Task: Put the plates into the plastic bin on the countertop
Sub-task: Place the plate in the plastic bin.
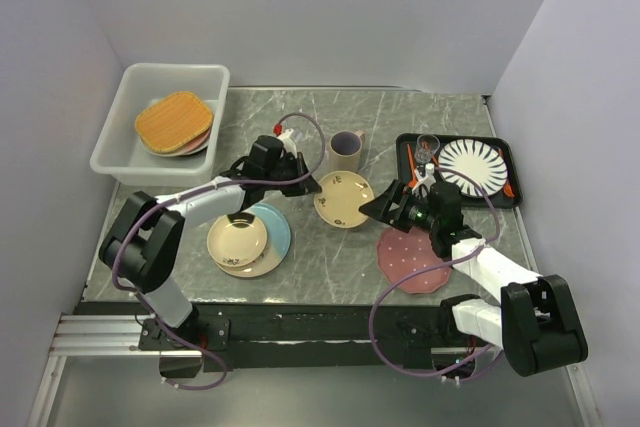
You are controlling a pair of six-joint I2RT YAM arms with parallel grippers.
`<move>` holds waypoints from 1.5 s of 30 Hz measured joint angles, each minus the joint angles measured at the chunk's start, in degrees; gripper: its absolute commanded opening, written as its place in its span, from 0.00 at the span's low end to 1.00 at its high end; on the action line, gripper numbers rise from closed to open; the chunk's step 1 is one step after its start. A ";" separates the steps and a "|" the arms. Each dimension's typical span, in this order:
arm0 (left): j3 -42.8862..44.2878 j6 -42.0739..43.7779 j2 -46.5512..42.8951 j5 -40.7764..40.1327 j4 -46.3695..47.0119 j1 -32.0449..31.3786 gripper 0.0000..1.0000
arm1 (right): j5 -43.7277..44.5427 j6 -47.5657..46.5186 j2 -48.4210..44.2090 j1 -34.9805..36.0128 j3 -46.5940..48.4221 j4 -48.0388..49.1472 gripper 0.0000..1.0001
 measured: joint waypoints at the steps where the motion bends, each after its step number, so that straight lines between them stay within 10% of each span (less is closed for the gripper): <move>1: -0.13 0.02 -0.17 0.00 -0.02 0.24 0.01 | 0.00 0.00 0.00 0.02 0.00 0.00 1.00; 45: -3.37 -2.14 -11.34 0.02 -2.45 30.56 0.01 | 0.35 -0.66 2.32 0.11 1.01 -0.07 1.00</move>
